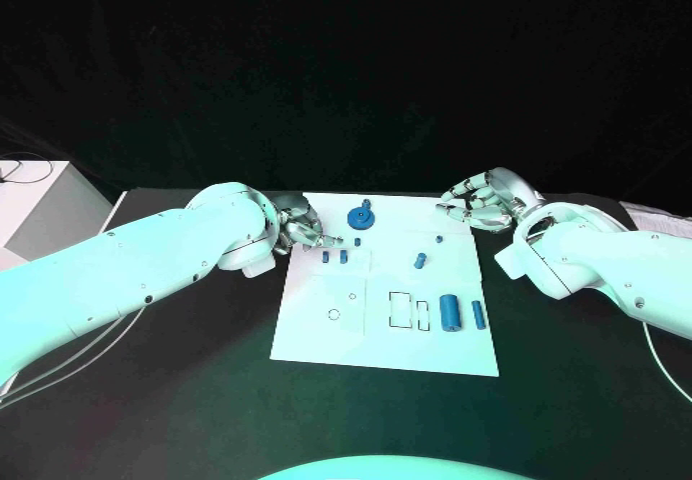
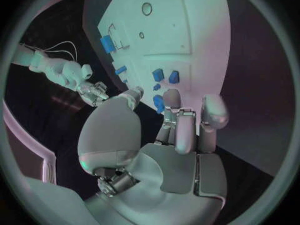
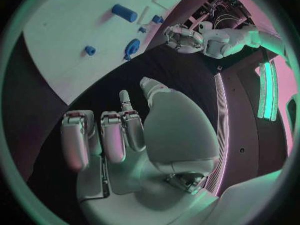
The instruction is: Assemble the parts on the task board
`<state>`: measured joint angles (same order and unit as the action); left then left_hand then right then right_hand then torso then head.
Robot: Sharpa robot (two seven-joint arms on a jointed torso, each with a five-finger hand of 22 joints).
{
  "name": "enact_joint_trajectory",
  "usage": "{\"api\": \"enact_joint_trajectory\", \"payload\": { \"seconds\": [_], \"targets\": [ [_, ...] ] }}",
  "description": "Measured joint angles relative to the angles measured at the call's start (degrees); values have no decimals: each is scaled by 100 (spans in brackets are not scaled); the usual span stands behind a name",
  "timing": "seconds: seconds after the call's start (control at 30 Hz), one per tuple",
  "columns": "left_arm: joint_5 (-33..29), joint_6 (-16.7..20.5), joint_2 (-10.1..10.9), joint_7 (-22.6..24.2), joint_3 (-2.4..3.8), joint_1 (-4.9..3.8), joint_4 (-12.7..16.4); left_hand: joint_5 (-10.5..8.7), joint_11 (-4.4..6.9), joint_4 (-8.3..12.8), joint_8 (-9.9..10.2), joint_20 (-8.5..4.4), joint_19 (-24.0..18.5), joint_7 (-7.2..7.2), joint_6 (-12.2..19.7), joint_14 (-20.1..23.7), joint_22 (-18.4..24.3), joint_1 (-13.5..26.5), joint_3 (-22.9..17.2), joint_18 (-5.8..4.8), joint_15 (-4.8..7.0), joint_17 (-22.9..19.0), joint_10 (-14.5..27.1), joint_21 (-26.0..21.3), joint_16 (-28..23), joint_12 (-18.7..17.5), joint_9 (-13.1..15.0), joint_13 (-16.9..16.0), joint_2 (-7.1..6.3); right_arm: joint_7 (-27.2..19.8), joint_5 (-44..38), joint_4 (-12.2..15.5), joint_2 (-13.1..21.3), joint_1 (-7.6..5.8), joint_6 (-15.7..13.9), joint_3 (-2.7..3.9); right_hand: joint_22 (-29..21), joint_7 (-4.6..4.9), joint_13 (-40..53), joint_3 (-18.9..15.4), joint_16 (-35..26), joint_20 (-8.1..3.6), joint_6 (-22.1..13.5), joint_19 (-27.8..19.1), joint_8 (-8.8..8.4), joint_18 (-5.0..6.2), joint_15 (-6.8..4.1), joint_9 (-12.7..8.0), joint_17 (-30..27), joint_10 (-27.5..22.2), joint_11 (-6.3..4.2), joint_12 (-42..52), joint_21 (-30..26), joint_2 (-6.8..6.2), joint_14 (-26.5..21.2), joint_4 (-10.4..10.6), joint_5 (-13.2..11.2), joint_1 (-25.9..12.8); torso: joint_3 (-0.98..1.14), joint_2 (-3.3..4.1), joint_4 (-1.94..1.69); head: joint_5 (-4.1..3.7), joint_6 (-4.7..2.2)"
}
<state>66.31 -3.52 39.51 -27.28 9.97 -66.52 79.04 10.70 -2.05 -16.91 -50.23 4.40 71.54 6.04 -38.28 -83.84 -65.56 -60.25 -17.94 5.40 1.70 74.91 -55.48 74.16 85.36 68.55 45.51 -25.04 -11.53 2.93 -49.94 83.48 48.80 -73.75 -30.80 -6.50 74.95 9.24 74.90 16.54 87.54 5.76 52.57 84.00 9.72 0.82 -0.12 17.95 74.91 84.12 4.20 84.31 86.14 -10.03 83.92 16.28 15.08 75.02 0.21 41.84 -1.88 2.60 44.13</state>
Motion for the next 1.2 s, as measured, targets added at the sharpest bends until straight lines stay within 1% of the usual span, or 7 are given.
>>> {"api": "enact_joint_trajectory", "payload": {
  "seconds": [0.2,0.3,0.43,0.57,0.8,1.03,1.2],
  "targets": [
    [-39,282,59,95,266,154,102,0,-96,9,31,86,-356,103,225,194,432,-164,200,80,-125,-153,229,-352,-206,0,-151,37,164,0,0,-3,8,5,0,0,-1,0,0,0,0,0,0,0,0,0,0,0,0,0,0,0,0,0,0,0,0,0,3,1,4,3,-13],
    [-53,403,48,180,306,173,89,49,-209,8,106,184,-936,226,458,645,1125,-439,230,304,-228,-802,541,-936,-533,-90,-341,134,275,-1,1,-5,10,6,-2,0,-1,0,0,0,0,0,0,0,0,0,0,0,0,0,0,0,0,0,0,0,0,0,3,2,5,-2,-26],
    [-82,542,-43,444,310,181,-16,65,-376,126,407,346,-1775,339,707,1723,2116,-1748,-506,446,-387,-2175,1173,-1918,-1249,-515,-912,464,315,-6,6,-10,11,8,-14,0,-1,0,5,16,-22,0,0,0,0,0,0,0,0,0,0,0,-19,0,0,16,0,0,8,2,0,-10,-35],
    [-70,673,-160,892,187,181,-211,59,-400,309,754,379,-1811,377,469,2021,2170,-2398,-1184,445,-415,-2523,1259,-2019,-1294,-851,-1529,795,-36,-24,17,-19,4,8,-51,0,-1,0,4,41,-49,0,0,0,3,0,0,4,0,-95,9,-274,-82,0,0,-9,0,0,9,1,-1,-14,-47],
    [262,899,-384,1764,-113,175,-623,12,-356,409,1254,328,-1862,320,87,2017,2083,-2361,-1329,444,-373,-2600,1215,-1978,-1181,-1293,-2169,1155,-325,-82,57,-45,1,8,-164,0,-2,-34,4,162,-176,0,-35,0,66,0,1,12,0,-504,-11,-892,-307,0,-1,-15,159,0,10,1,1,-31,-91],
    [895,1069,-638,2290,-390,141,-971,-71,-464,327,1599,414,-1879,447,-109,1985,2095,-2207,-920,442,-470,-2874,1275,-2030,-1107,-1972,-2525,1566,-478,-171,94,-59,-9,8,-293,0,-7,-38,-735,409,-712,-46,-96,-255,137,351,-12,39,-438,-1258,-32,-2106,-1620,-135,12,-37,341,59,10,8,7,-49,-135],
    [1266,1192,-779,2492,-474,101,-1102,-71,-472,318,1745,432,-1861,447,-109,1927,2099,-2227,-787,440,-515,-2883,1267,-2030,-1019,-2180,-2657,1700,-459,-280,124,-68,-23,9,-390,0,-1052,-47,-1954,699,-1613,-68,-124,-863,264,602,-71,81,-1550,-1924,26,-3424,-3531,-220,-260,-64,345,53,10,15,16,-53,-154]
  ]
}}
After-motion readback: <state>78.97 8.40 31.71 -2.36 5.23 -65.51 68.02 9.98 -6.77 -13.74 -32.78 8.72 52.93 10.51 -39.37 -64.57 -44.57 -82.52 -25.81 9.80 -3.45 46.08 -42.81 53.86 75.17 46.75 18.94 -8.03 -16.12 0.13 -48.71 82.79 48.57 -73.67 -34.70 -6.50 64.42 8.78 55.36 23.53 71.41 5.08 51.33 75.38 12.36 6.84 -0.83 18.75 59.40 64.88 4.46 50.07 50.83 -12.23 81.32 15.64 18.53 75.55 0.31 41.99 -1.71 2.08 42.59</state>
